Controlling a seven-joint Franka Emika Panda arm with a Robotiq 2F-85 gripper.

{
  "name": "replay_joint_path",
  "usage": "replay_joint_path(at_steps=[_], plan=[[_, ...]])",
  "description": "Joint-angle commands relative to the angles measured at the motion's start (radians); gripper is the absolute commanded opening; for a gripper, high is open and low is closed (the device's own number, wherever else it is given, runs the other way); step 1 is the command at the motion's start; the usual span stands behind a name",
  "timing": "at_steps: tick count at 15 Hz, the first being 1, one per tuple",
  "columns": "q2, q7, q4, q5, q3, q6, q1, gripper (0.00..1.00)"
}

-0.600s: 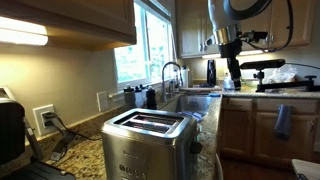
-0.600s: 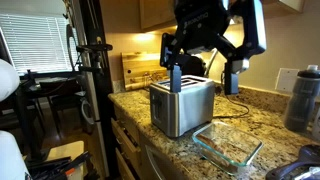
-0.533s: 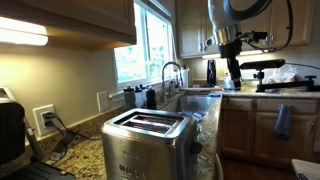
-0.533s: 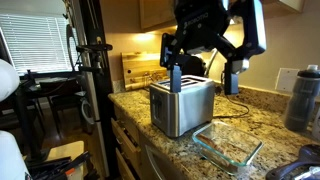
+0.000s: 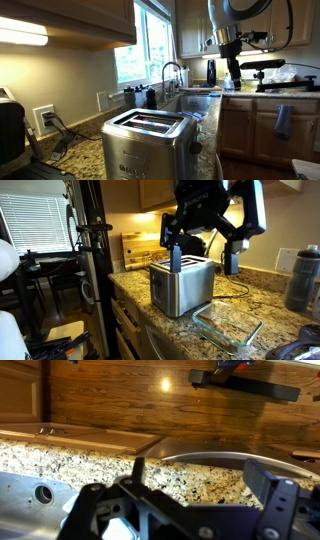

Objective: Pick up a slice of bread from the glass bowl and put it in the toaster.

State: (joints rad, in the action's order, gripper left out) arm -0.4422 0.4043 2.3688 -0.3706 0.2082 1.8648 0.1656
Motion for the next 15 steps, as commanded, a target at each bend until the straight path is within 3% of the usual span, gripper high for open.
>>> replay_joint_path(at_steps=[1,15], plan=[[0.0,-0.002,-0.002,-0.002,0.006,-0.003,-0.007,1.0],[0.006,-0.007,-0.002,0.022,0.002,0.005,-0.02,1.0]])
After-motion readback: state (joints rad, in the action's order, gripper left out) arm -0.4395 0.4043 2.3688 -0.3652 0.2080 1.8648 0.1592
